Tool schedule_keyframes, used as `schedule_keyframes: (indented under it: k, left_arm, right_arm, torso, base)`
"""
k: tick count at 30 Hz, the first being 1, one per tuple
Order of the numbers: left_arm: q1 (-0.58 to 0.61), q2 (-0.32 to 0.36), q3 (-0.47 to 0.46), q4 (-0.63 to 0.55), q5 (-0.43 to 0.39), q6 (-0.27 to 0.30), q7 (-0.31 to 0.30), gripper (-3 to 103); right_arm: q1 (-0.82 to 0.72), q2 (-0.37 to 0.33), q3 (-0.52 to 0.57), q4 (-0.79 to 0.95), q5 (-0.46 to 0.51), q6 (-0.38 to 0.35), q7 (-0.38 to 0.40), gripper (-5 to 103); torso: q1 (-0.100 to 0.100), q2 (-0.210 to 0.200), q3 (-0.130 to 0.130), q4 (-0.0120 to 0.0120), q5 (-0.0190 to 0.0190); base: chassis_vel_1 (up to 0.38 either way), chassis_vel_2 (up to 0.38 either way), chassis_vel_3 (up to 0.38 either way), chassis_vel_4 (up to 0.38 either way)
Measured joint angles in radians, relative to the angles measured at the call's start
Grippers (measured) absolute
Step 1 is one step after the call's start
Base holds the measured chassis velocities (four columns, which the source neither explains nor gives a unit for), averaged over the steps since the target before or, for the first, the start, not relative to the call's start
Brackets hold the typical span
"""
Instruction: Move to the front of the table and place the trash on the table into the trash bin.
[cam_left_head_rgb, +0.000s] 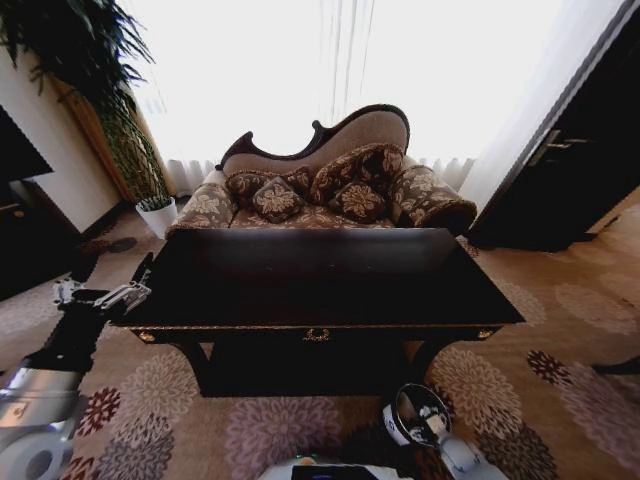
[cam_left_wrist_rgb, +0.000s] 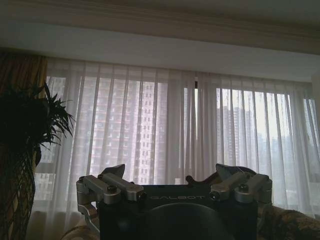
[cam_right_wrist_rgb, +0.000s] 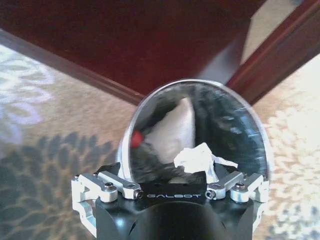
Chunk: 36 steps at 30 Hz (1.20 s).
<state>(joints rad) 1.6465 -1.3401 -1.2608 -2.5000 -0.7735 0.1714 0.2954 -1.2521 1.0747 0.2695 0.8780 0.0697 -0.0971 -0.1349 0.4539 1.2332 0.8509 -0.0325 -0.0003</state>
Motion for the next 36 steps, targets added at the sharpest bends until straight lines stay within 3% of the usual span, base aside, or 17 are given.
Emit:
schedule_keyframes:
  k: [9, 36]
  left_arm:
    - [0.003, -0.003, 0.0, 0.0, 0.001, 0.0, 0.0, 100]
    - [0.004, -0.001, -0.006, 0.0, -0.005, -0.001, -0.004, 100]
  right_arm:
    - [-0.007, 0.017, 0.003, -0.033, -0.006, 0.007, -0.03, 100]
    - [0.021, 0.031, 0.001, -0.112, -0.047, 0.004, 0.002, 100]
  torso:
    - [0.0, 0.0, 0.0, 0.0, 0.0]
    - [0.0, 0.0, 0.0, -0.0001, 0.0]
  base:
    - [0.0, 0.0, 0.0, 0.0]
    - [0.0, 0.0, 0.0, 0.0]
